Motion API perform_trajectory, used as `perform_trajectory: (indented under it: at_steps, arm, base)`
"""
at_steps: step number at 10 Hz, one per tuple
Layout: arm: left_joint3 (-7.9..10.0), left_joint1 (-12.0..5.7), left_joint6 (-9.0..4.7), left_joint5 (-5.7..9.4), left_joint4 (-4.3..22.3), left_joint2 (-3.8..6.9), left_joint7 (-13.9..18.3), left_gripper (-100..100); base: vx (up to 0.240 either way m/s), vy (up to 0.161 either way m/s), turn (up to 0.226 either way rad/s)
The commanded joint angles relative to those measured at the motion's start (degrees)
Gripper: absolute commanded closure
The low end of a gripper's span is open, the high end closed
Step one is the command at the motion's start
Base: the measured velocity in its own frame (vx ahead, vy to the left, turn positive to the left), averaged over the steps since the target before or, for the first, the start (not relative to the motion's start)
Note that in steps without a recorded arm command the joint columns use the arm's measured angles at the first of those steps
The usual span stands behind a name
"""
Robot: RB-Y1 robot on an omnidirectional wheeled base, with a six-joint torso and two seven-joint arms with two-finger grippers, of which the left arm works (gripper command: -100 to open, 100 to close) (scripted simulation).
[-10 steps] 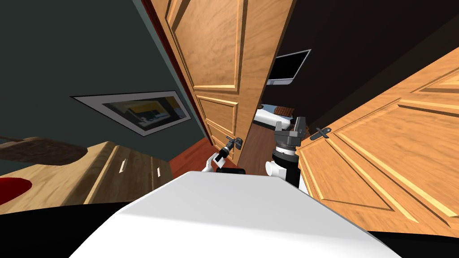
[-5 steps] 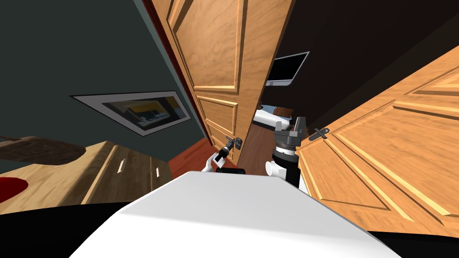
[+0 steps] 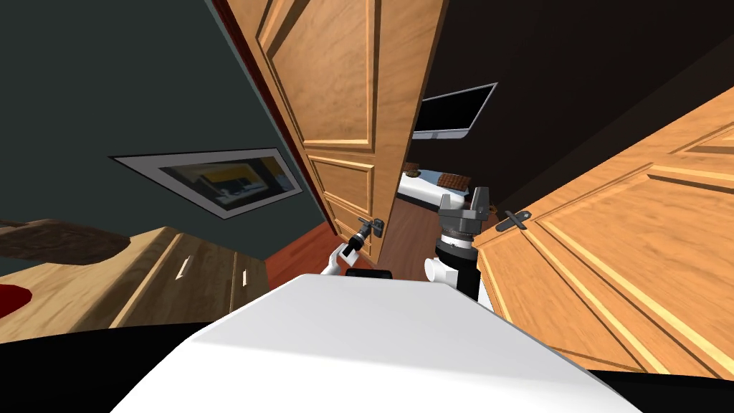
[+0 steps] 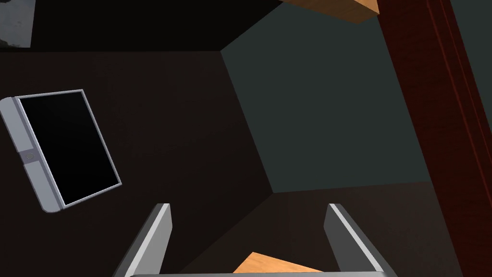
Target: Push the door open
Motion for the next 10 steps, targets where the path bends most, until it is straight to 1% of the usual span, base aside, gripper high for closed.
perform_trajectory:
  at_steps: [1,2,5,10]
  arm:
    - [1.58,-0.73,0.04,0.15,-0.13,0.05,-0.36,100]
    - [2.72,-1.07,0.0,0.24,0.47,-0.15,-0.71,100]
    - [4.5,-1.58,-0.08,0.39,1.4,-0.5,-1.25,100]
    - [7.59,-2.48,-0.2,0.64,3.02,-1.23,-2.2,100]
  base:
    - [0.112,-0.141,0.037]
    - [0.118,-0.161,0.054]
    - [0.096,-0.139,0.039]
    - [0.084,-0.098,0.045]
